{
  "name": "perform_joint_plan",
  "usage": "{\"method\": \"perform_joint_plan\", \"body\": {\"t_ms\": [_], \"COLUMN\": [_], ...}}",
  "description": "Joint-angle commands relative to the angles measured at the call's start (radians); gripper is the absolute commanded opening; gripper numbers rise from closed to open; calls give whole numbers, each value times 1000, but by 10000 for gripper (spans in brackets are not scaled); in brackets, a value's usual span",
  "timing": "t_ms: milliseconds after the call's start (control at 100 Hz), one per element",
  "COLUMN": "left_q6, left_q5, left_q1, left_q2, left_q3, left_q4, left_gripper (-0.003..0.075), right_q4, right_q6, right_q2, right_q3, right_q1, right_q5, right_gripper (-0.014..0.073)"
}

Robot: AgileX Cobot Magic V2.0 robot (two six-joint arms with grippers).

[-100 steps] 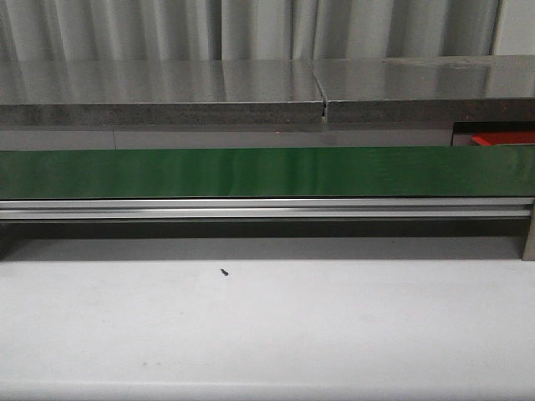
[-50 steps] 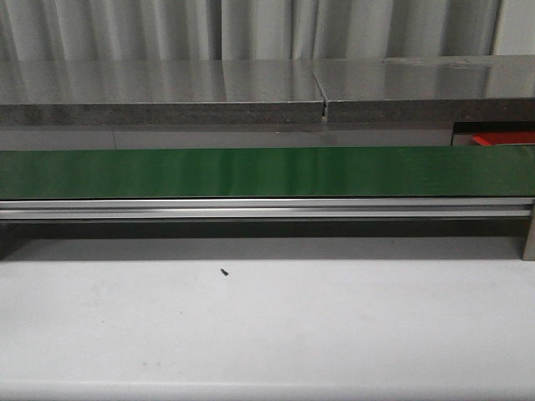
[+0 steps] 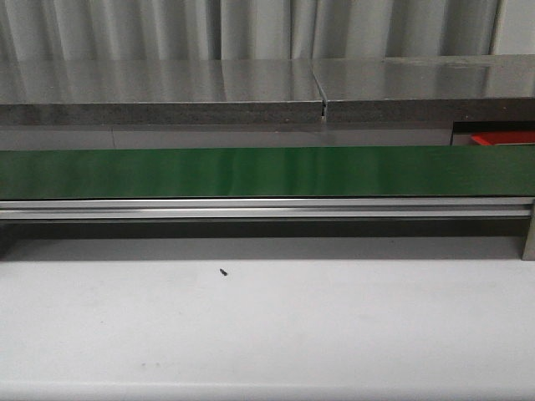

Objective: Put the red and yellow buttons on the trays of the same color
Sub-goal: 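Move the left gripper down and grasp a yellow button beside the belt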

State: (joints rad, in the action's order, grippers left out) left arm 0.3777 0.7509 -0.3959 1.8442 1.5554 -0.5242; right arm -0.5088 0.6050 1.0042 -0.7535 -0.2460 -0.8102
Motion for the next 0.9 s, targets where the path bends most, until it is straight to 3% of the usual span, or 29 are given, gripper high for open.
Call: {"method": "perform_joint_plan", "body": {"t_ms": [0, 890], "left_q6": [-13, -38], "left_q5": [-33, -228], "left_q1": [-1, 8], "left_q2": [-2, 271], "left_q3": [57, 117], "left_q4": [-32, -99], "left_gripper": [554, 554], "right_q4": [-33, -33], "right_q6": [10, 10], "right_q2": [-20, -20], "right_q3": [-26, -26], "right_q1": [3, 3], "right_q5": [38, 38], "right_gripper": [-68, -68]}}
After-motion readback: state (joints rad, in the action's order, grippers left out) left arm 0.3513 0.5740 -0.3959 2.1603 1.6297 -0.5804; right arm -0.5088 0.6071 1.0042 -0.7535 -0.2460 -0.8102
